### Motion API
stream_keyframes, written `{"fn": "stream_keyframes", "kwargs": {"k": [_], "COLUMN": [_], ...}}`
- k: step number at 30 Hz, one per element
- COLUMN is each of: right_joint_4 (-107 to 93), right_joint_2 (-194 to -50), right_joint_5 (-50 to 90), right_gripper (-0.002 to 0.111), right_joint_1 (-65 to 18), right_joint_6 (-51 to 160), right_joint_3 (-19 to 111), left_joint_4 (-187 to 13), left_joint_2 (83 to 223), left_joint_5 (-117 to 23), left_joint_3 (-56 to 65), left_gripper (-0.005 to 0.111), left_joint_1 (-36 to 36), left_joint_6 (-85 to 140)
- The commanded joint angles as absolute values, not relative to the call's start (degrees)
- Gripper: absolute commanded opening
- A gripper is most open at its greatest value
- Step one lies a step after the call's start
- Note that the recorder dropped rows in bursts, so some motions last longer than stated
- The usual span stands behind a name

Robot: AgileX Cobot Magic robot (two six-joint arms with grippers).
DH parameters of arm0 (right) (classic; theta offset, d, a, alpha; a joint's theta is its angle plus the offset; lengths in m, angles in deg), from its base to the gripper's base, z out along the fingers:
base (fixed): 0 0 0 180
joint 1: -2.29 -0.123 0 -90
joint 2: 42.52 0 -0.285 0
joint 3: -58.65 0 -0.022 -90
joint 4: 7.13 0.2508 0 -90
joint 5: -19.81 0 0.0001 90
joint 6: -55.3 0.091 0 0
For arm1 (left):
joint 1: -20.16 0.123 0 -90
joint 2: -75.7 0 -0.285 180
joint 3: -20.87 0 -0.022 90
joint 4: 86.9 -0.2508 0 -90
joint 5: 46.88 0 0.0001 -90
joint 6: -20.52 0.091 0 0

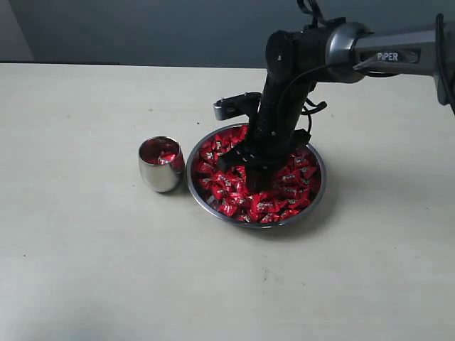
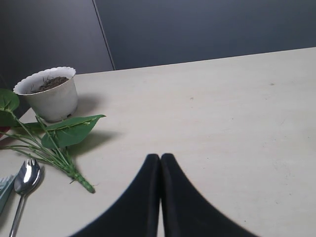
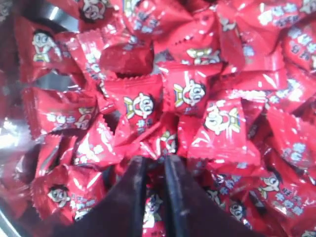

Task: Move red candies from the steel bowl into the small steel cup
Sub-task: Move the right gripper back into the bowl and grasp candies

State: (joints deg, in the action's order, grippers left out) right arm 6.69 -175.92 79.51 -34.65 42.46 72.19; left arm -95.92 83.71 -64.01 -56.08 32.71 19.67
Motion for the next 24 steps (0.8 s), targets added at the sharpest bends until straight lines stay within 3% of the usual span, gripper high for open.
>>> {"fn": "stream_keyframes", "kwargs": {"k": [1, 16, 18, 22, 24], "right_joint_4": [6.4, 6.9, 10.5, 15.3, 15.6], "right_joint_2": [-175.3, -168.8, -169.7, -171.7, -172.6], "right_joint_5": [79.0, 80.7, 81.9, 82.4, 82.4], "right_gripper": [0.0, 0.0, 0.009, 0.043, 0.052], "right_joint_1": [-34.2, -34.2, -34.2, -34.5, -34.9], "right_joint_6": [43.3, 42.9, 41.1, 39.4, 39.4], "right_joint_3": [72.0, 72.0, 72.0, 72.0, 72.0], "left_joint_4": [-96.0, -96.0, -96.0, -96.0, -96.0], "left_joint_2": [83.5, 83.5, 83.5, 83.5, 83.5], "left_joint_5": [-63.4, -63.4, -63.4, -63.4, -63.4], "left_joint_3": [-56.3, -56.3, -56.3, -56.3, -56.3], "left_gripper": [0.0, 0.0, 0.0, 0.0, 0.0], "left_joint_1": [32.7, 32.7, 32.7, 32.7, 32.7], "left_joint_6": [19.5, 19.5, 19.5, 19.5, 19.5]}}
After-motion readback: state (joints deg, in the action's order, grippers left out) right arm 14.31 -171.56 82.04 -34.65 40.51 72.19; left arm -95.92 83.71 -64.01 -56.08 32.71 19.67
